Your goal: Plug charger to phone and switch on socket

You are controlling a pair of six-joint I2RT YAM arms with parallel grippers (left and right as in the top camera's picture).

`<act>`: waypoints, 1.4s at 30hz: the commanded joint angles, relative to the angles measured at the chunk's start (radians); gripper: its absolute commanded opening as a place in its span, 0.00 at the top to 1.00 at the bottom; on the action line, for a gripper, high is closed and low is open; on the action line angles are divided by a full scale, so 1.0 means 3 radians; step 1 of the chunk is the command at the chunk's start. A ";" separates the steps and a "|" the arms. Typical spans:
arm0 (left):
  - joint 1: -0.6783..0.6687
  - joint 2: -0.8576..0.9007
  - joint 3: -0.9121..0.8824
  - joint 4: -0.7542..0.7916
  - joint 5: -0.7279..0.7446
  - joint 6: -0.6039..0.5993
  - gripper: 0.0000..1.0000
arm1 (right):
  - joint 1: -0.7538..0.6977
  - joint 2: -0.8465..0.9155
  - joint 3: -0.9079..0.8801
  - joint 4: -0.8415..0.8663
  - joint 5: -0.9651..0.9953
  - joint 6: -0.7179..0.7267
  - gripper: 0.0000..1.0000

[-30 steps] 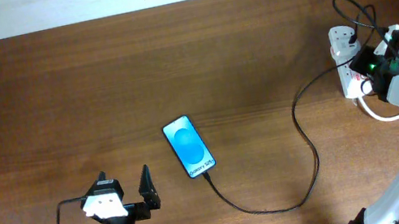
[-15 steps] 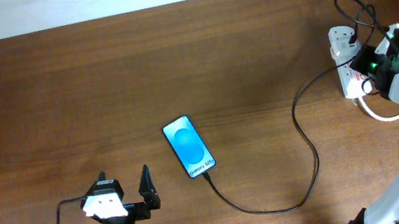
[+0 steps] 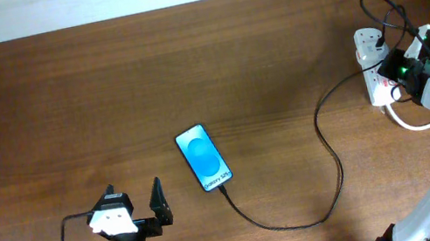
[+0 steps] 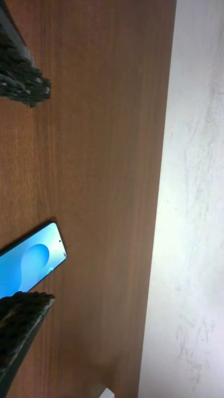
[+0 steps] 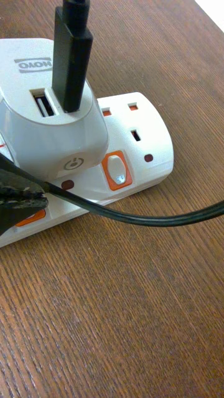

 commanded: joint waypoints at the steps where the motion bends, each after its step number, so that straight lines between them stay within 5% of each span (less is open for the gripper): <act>1: -0.0014 -0.0011 -0.0032 0.0009 -0.0024 0.0053 0.01 | 0.0205 0.0045 -0.0118 -0.0120 -0.0395 -0.0061 0.96; 22: -0.0014 -0.0011 -0.0032 0.0009 -0.0024 0.0053 0.01 | 0.0593 0.0088 -0.0118 -0.0388 -0.0287 -0.0083 0.96; 27: -0.0014 -0.0011 -0.0032 0.0009 -0.0024 0.0053 0.01 | 0.0425 -0.0126 -0.0117 -0.0752 0.0734 0.0039 0.96; 32: -0.0014 -0.0011 -0.0032 0.0009 -0.0024 0.0053 0.01 | -0.0184 -0.1352 -0.0118 -0.1063 0.0847 -0.0048 0.96; 39: -0.0014 -0.0011 -0.0032 0.0009 -0.0024 0.0053 0.01 | 0.0556 -0.3577 -0.0118 -0.1670 0.0707 -0.0337 0.95; 41: -0.0014 -0.0011 -0.0032 0.0009 -0.0024 0.0053 0.01 | 0.0593 -0.4172 -0.0117 -0.1962 0.0559 -0.0270 0.77; 42: -0.0014 -0.0011 -0.0032 0.0009 -0.0024 0.0053 0.01 | 0.0593 -0.4456 -0.0118 -0.2111 0.0548 -0.0270 0.57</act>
